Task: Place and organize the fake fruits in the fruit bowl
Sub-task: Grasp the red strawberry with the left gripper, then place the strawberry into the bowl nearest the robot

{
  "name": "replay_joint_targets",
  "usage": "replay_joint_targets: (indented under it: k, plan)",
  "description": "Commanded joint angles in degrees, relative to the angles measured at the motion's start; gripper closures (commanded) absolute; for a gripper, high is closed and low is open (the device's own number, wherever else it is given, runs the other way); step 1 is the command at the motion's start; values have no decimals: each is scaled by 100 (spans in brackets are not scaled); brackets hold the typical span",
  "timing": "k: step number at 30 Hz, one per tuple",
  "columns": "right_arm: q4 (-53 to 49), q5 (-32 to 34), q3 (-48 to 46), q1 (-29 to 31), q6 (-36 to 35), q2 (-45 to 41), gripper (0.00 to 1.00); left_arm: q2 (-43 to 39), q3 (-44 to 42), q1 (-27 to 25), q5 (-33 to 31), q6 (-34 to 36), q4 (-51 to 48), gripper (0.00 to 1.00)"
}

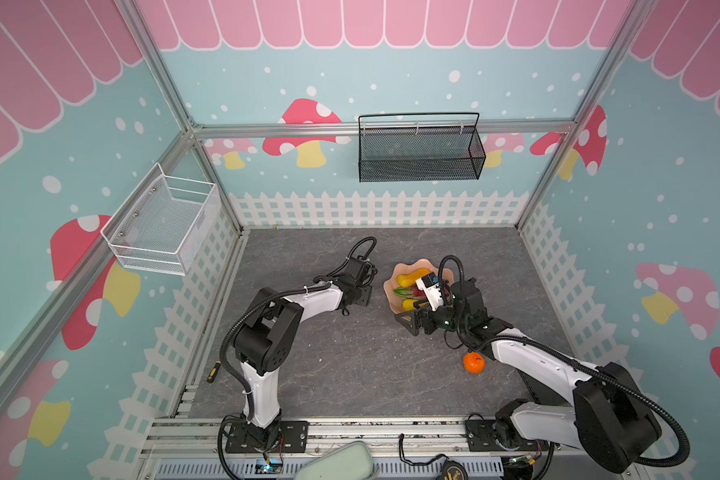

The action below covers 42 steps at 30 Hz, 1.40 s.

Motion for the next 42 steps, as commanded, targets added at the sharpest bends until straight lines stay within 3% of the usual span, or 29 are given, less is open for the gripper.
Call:
replay_joint_targets:
  k: [1,7,15,19,23,30,42]
  plan:
    - [19,12,28,18,-114,55,2,-60,-134,38,91,-129,0,43]
    - [9,67,-190,-12,-1,-123,2,-550,-236,-34,476,77,79,54]
    - [27,41,-513,-111,114,-496,2,-1233,-251,-374,520,811,194,54]
    - [32,49,-531,-168,155,-582,2,-1310,-271,-496,1232,1220,491,54]
    - [20,182,-614,-337,362,-735,2,-1208,-169,-679,1939,1654,689,54]
    - [4,85,-881,-750,553,-1002,2,-735,250,-851,2320,1975,652,53]
    - [-152,76,-913,-942,543,-1090,2,15,730,-888,2111,2199,506,52]
